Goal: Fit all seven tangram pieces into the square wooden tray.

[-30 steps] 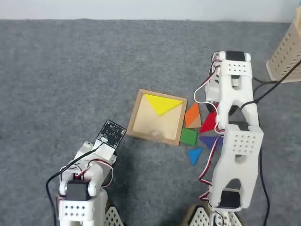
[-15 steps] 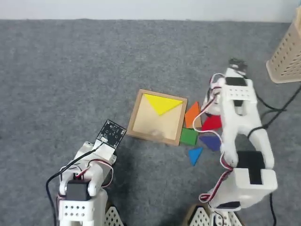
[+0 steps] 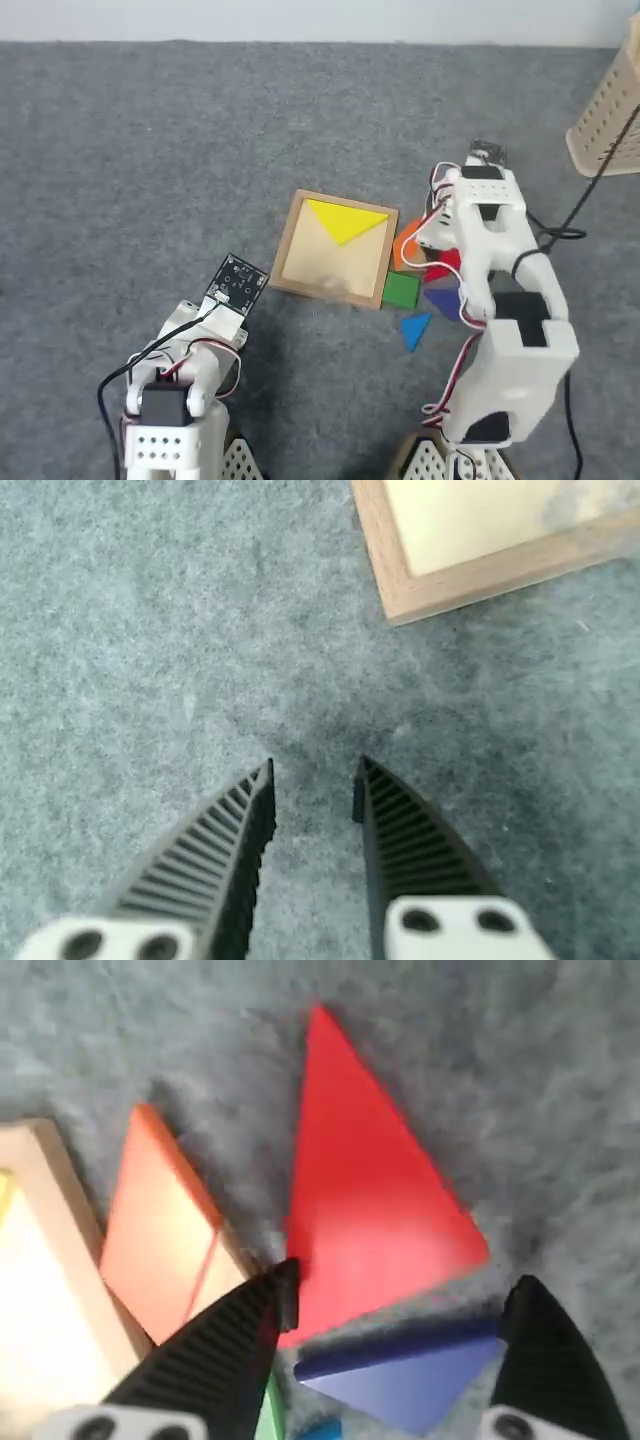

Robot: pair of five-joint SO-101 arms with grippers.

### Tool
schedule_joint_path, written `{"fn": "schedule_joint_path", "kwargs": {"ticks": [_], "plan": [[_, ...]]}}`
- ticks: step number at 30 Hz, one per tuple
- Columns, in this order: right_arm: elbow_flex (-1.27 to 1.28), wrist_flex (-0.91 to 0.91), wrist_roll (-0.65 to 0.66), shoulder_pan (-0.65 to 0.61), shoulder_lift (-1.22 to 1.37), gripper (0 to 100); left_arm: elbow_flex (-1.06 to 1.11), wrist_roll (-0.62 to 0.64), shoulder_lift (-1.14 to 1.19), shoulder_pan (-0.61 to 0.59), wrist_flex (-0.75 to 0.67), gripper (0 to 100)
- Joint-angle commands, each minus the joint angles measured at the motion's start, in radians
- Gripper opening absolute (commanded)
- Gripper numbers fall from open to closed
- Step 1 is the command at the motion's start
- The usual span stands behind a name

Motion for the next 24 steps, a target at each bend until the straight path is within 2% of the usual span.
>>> {"fn": "schedule_joint_path", "kwargs": {"ticks": [1, 12, 17, 24], "plan": [[-0.078, 0.016, -0.012, 0.001, 0.068, 32.5, -0.013, 0.008, -0.021, -0.003, 0.000, 12], [-0.144, 0.065, 0.003, 0.001, 0.120, 17.9, -0.013, 0.008, -0.021, -0.003, 0.000, 12], [-0.149, 0.061, 0.101, 0.013, 0.087, 0.6, -0.013, 0.008, -0.021, -0.003, 0.000, 12], [-0.098, 0.091, 0.157, 0.007, -0.120, 0.6, -0.013, 0.008, -0.021, -0.003, 0.000, 12]]}}
